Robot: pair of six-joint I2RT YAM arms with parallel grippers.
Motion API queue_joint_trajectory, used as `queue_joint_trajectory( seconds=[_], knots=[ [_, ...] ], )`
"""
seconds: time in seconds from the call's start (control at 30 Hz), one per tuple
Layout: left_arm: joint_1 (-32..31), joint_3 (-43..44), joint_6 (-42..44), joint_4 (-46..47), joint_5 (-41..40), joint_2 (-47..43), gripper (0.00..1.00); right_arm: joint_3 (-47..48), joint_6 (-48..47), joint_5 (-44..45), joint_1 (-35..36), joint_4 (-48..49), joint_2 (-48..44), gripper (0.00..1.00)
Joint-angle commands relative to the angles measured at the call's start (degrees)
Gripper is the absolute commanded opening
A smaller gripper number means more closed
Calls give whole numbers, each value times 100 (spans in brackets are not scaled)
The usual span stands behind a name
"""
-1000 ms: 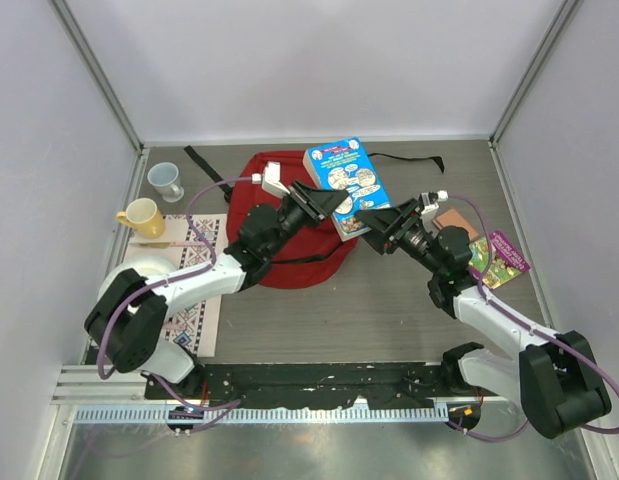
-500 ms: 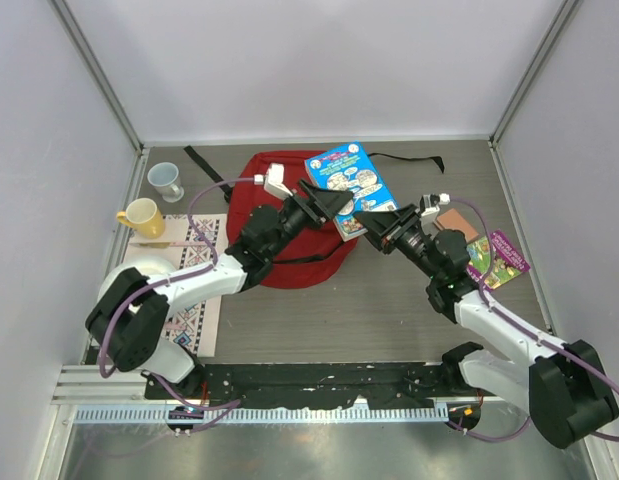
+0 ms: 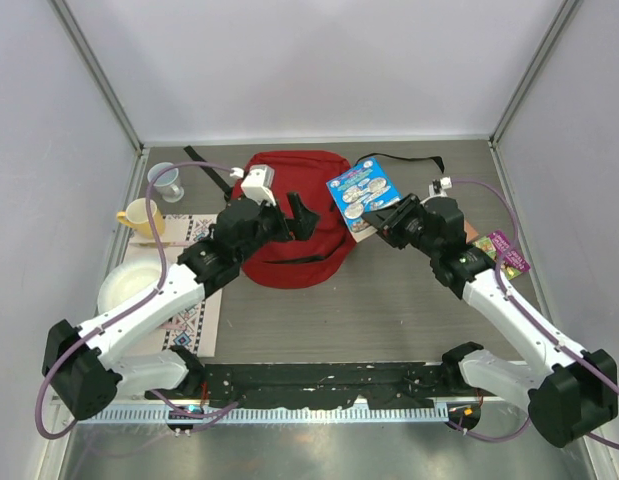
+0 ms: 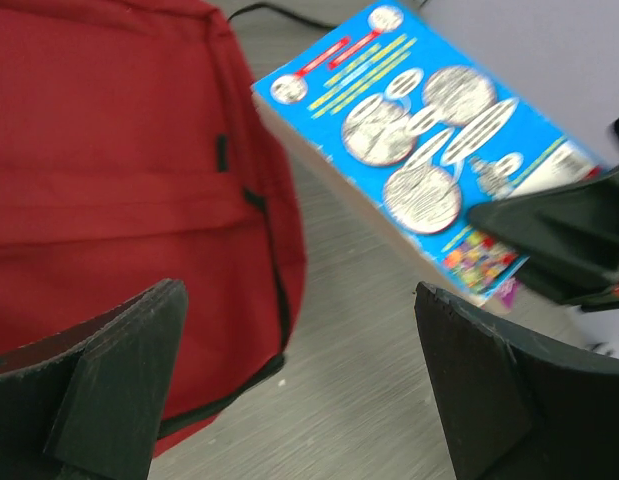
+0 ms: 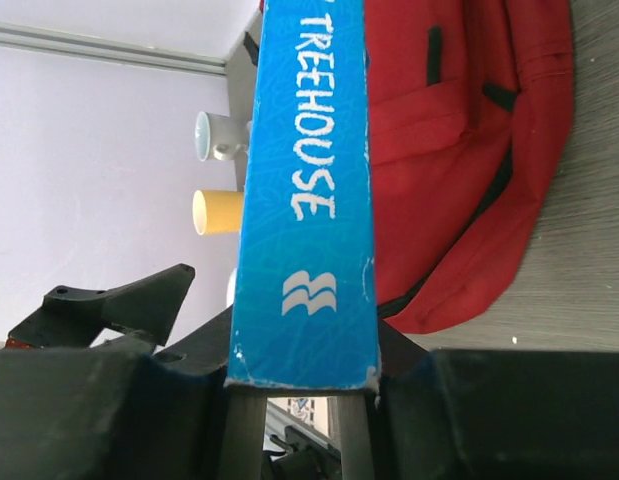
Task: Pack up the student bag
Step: Pick up the book from the center of the board, then place the book in the student bag.
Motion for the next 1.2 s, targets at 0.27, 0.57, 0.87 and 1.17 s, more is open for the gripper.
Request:
queue_joint_trajectory(
  seconds=[0.27,0.57,0.87,1.17],
  knots=[
    [168,958,1946,-2499,1516,816,100,1032,-1050,489,-4,-1042,-43,1],
    [185,1152,2588,-3134,1921,1308,93,1102,-1270,261,-4,-1235,53,1],
    [370,845,2562,-2827,1816,1774,39,1155,-1279,-20,-39,-1192,168,1],
    [370,1011,2105,-2633,2404,1766,0,1015,-1287,-293,-259,-1192,186,1]
  ],
)
